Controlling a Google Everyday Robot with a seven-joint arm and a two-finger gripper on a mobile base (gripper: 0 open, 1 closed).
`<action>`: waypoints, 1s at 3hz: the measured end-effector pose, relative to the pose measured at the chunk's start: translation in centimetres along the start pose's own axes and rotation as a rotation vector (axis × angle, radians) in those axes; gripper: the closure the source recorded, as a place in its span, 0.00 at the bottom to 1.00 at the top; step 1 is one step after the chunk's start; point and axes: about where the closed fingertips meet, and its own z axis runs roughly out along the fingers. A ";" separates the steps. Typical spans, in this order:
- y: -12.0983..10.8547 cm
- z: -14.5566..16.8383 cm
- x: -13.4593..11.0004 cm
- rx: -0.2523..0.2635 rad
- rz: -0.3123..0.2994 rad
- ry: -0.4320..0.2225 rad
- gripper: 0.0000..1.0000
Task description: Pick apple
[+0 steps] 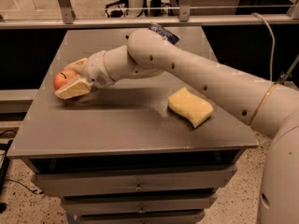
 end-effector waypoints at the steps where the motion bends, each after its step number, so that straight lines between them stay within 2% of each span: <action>1: -0.2 -0.7 -1.1 0.001 0.006 -0.042 0.74; 2: -0.4 -2.3 -3.6 -0.008 0.002 -0.123 0.96; 3: -0.4 -4.3 -7.1 -0.030 0.002 -0.237 1.00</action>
Offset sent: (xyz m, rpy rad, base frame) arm -0.0027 -0.0258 0.0985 0.2608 -0.0109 0.0484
